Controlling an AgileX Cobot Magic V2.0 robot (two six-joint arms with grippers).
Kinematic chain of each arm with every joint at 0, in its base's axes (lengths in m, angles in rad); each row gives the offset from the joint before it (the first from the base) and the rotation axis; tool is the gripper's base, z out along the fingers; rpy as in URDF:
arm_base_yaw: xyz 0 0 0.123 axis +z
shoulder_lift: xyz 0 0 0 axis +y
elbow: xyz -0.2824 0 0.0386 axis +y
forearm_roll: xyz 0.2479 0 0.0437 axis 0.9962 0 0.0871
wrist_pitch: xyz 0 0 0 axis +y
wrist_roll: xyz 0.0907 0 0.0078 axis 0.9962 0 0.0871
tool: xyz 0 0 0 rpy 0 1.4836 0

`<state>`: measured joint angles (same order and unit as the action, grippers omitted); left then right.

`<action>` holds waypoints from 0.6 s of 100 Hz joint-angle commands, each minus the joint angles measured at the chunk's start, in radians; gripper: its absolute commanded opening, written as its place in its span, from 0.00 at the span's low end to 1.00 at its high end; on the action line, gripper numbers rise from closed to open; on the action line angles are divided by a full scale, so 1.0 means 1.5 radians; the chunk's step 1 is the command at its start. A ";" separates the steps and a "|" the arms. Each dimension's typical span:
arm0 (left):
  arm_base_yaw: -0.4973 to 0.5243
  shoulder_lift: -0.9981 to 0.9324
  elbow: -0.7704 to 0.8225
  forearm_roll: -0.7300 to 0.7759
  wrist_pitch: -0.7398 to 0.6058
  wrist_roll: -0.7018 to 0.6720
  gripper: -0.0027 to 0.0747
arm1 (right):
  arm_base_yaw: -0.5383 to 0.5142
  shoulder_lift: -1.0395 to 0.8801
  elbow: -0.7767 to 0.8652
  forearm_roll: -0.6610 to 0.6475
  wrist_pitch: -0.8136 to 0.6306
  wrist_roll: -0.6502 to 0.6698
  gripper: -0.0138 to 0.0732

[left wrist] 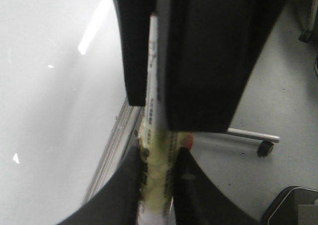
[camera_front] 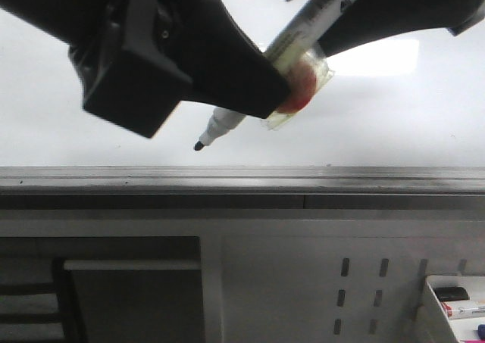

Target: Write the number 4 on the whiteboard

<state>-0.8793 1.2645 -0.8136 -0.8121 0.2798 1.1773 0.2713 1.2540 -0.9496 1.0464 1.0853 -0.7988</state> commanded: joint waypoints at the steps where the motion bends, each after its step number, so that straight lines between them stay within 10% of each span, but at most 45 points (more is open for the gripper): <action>1: -0.006 -0.014 -0.021 -0.016 -0.044 -0.008 0.01 | 0.002 -0.012 -0.022 0.038 0.005 -0.013 0.41; 29: -0.006 -0.014 -0.021 -0.016 -0.052 -0.008 0.01 | 0.002 -0.012 -0.022 0.038 0.016 -0.039 0.08; 60: -0.003 -0.021 -0.021 -0.018 -0.047 -0.008 0.23 | 0.002 -0.012 -0.022 0.038 0.003 -0.046 0.09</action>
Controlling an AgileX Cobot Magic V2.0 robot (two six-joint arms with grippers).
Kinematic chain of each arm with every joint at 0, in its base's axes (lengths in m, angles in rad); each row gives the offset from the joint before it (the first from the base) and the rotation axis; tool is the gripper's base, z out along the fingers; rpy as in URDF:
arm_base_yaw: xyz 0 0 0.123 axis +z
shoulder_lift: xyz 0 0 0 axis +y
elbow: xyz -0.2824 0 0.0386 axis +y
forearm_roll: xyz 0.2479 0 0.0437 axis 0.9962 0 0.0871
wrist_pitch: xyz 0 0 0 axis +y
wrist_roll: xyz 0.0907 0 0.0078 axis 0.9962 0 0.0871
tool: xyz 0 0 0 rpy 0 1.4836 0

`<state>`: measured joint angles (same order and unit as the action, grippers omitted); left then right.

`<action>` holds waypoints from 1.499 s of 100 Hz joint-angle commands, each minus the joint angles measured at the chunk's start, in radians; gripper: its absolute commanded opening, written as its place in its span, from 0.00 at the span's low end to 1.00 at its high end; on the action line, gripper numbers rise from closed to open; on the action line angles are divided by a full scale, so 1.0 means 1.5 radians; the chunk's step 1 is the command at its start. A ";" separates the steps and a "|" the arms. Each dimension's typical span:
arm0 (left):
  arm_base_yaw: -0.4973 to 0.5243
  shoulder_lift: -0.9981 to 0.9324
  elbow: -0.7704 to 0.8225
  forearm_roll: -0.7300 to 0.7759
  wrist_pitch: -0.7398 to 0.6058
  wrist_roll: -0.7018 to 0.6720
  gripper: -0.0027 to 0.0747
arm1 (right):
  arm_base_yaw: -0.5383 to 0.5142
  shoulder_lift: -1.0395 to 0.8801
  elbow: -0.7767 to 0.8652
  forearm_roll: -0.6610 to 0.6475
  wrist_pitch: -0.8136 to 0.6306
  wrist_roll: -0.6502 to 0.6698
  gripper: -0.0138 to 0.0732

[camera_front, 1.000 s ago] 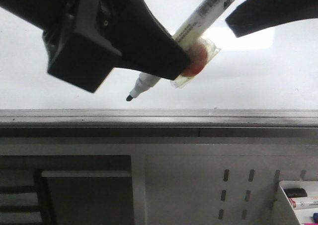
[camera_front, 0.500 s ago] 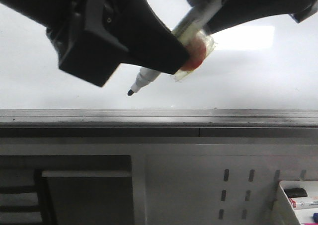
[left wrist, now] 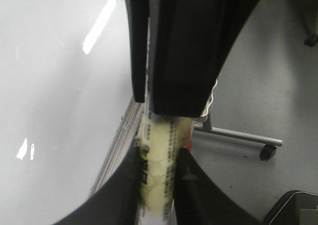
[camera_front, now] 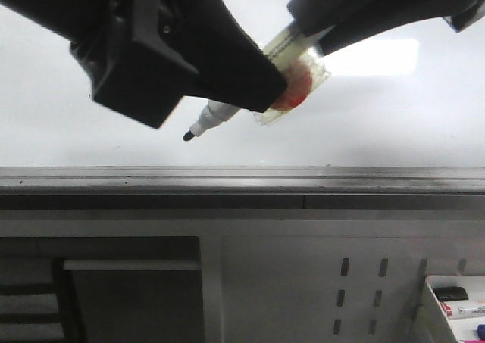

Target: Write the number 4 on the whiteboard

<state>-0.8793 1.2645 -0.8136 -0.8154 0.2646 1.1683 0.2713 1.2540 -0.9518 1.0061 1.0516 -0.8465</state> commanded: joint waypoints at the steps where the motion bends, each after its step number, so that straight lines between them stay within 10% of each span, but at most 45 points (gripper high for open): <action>1: -0.003 -0.021 -0.021 -0.017 -0.037 -0.002 0.25 | 0.002 -0.012 -0.021 0.065 0.024 -0.014 0.09; 25: -0.001 -0.077 -0.021 -0.028 -0.072 -0.019 0.65 | 0.002 -0.023 -0.012 0.065 -0.010 -0.025 0.09; 94: 0.368 -0.309 0.088 -0.115 -0.073 -0.104 0.64 | 0.002 -0.171 0.092 0.202 -0.323 -0.247 0.09; 150: 0.395 -0.326 0.096 -0.117 -0.068 -0.104 0.64 | 0.011 -0.028 0.016 0.238 -0.416 -0.324 0.09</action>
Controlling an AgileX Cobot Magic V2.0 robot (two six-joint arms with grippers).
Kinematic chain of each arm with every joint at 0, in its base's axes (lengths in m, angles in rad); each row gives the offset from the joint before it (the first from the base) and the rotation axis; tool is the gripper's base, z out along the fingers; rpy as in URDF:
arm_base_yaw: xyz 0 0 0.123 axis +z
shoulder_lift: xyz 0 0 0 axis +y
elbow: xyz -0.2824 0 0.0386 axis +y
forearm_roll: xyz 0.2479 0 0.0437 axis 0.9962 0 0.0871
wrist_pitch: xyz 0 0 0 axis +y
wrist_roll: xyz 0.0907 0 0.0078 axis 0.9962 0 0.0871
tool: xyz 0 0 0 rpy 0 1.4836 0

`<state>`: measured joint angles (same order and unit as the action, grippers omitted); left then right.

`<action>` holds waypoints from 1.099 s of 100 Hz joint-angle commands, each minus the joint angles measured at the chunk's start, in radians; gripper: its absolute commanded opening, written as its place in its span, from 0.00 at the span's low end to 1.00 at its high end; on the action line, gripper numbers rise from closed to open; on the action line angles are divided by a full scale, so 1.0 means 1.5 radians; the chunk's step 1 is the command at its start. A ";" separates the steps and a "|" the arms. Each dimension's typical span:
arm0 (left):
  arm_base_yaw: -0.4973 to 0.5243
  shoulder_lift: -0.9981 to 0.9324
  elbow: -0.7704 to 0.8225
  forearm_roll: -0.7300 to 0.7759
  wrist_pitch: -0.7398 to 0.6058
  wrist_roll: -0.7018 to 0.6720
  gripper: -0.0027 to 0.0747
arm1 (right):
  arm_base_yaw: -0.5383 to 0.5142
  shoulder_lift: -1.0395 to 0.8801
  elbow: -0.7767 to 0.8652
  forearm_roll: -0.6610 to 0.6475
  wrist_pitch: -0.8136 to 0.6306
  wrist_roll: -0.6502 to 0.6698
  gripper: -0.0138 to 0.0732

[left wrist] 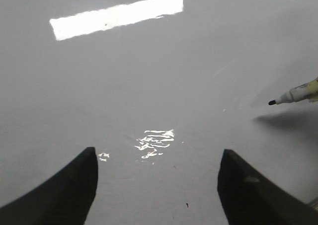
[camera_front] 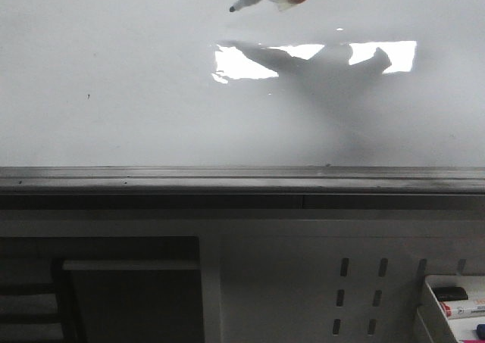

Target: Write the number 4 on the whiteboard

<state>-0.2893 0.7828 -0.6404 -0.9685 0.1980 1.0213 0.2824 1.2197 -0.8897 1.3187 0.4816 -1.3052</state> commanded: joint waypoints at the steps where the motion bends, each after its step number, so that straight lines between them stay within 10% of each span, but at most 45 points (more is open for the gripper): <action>1: 0.002 -0.005 -0.019 -0.015 -0.024 -0.006 0.64 | 0.004 -0.005 -0.025 0.030 -0.038 -0.018 0.09; 44: 0.002 -0.005 -0.019 -0.015 -0.024 -0.006 0.64 | 0.031 0.061 -0.022 0.001 -0.011 -0.017 0.10; 110: 0.002 -0.005 -0.019 -0.017 -0.024 -0.006 0.64 | -0.023 -0.110 0.059 -0.319 -0.057 0.305 0.10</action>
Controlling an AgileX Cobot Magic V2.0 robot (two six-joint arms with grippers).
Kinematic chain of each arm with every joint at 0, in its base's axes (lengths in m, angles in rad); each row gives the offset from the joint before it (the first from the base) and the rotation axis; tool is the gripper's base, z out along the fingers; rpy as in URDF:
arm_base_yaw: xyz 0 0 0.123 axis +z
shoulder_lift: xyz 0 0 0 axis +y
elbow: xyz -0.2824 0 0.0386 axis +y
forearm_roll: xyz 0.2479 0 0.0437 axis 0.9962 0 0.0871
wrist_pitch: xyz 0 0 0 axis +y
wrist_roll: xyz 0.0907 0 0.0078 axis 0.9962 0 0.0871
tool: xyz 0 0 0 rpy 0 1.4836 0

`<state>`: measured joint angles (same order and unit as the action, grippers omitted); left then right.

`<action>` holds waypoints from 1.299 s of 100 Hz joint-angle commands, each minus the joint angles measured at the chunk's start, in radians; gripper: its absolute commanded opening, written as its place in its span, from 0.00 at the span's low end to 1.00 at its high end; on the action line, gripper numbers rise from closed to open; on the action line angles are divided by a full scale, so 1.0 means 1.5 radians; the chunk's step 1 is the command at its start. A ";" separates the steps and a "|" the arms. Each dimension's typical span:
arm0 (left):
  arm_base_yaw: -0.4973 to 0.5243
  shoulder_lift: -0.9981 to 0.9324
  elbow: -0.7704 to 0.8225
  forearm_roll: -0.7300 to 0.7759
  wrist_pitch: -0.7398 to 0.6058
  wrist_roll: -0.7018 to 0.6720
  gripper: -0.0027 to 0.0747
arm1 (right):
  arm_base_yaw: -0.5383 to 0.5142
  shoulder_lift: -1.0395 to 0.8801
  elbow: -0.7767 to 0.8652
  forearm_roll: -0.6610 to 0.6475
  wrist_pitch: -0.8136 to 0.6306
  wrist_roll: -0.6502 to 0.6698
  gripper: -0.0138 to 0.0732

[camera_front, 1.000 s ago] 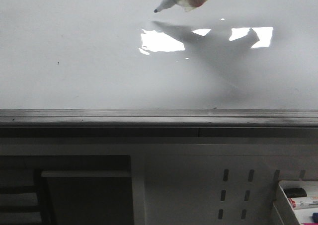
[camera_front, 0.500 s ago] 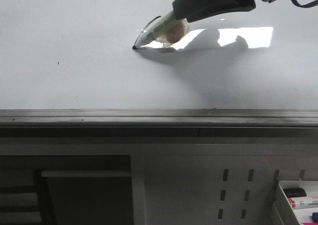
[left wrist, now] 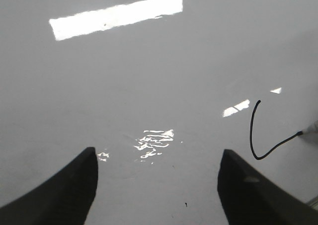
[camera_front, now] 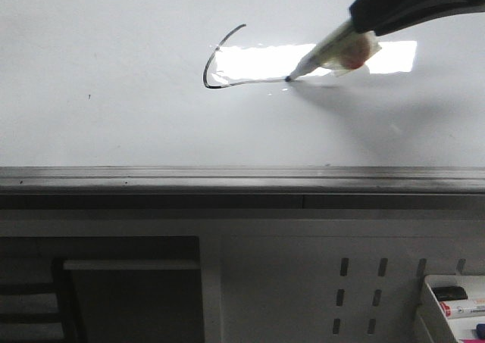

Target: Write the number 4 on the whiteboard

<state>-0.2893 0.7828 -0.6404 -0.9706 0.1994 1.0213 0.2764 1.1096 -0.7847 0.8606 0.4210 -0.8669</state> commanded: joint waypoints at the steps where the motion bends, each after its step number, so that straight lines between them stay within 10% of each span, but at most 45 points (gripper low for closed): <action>1: 0.002 -0.005 -0.019 -0.015 -0.025 -0.006 0.64 | -0.019 -0.038 -0.011 -0.013 -0.014 0.013 0.10; 65: 0.002 -0.005 -0.019 -0.015 -0.025 -0.006 0.64 | 0.067 0.053 -0.091 0.044 -0.113 -0.030 0.10; 130: -0.052 0.004 -0.019 -0.066 0.064 0.040 0.64 | 0.067 -0.036 -0.051 0.022 0.125 -0.014 0.10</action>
<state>-0.3245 0.7828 -0.6404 -0.9885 0.3126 1.0332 0.3823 1.1197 -0.8300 0.8702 0.5775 -0.8875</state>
